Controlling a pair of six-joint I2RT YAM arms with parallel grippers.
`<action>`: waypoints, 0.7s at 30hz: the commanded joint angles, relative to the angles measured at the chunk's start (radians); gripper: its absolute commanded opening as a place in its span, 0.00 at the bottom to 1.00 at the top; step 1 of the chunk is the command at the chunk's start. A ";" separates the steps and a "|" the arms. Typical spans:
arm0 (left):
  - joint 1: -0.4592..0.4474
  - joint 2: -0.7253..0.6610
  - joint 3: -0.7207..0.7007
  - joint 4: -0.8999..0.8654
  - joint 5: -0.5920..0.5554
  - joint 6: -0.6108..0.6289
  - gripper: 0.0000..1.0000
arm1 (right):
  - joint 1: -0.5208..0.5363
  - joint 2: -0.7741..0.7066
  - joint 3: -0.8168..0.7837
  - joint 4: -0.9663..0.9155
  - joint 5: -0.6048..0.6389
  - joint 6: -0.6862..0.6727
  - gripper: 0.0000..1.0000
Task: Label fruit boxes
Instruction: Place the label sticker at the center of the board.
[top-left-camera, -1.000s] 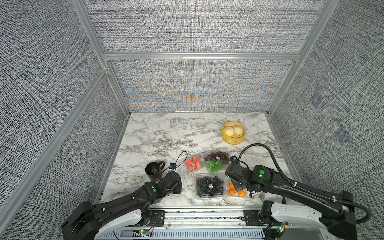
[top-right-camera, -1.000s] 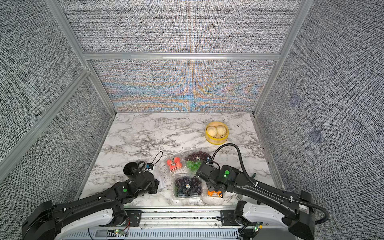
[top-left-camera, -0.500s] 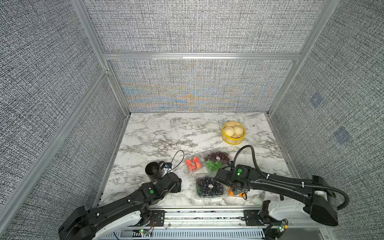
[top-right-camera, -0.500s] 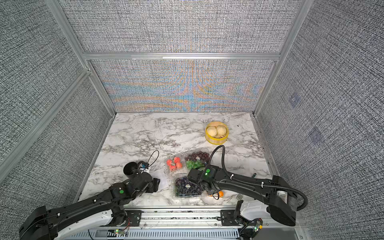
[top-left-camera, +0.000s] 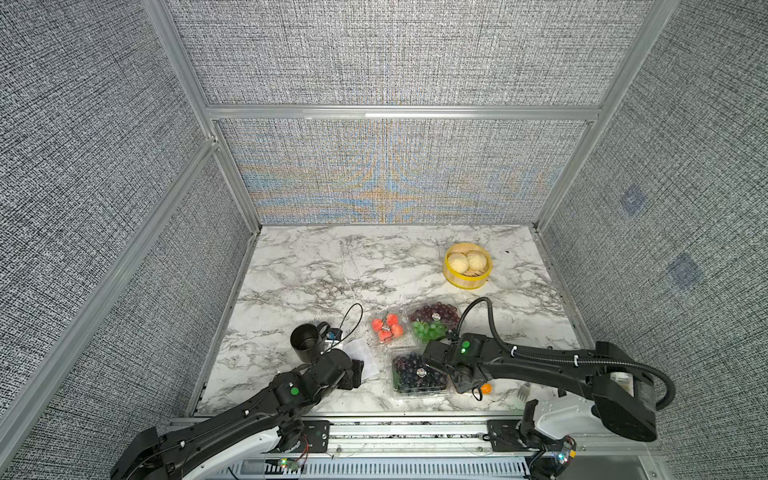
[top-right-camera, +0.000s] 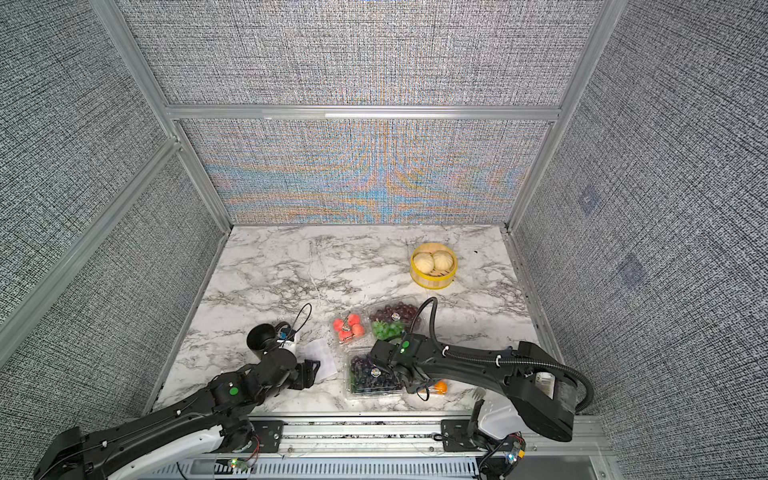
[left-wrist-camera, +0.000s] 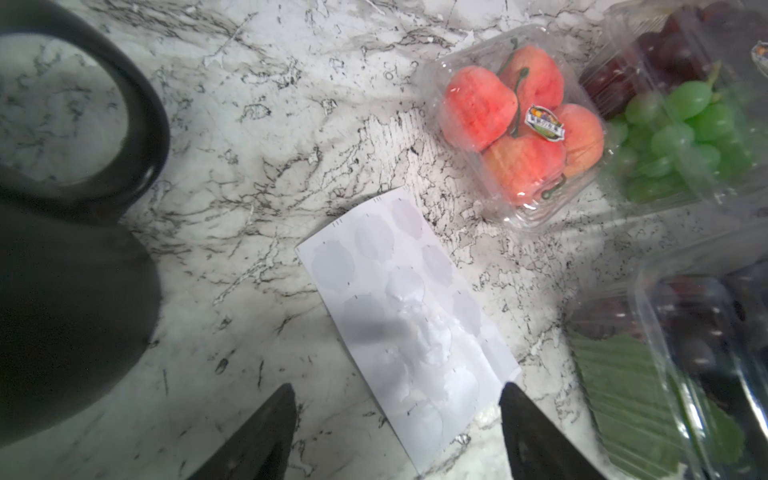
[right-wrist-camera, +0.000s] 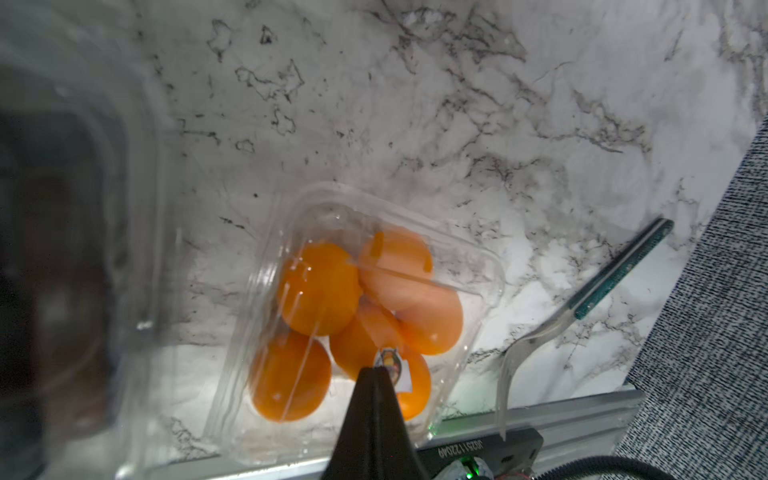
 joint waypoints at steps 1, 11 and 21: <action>0.001 -0.023 -0.003 0.011 0.007 0.016 0.78 | 0.003 -0.003 -0.016 0.078 -0.050 -0.016 0.00; 0.001 -0.022 -0.003 0.016 0.020 0.018 0.78 | -0.001 -0.121 -0.099 0.101 -0.048 0.019 0.18; 0.001 -0.053 0.001 0.010 0.029 0.030 0.83 | -0.001 -0.346 -0.115 0.050 0.026 0.021 0.24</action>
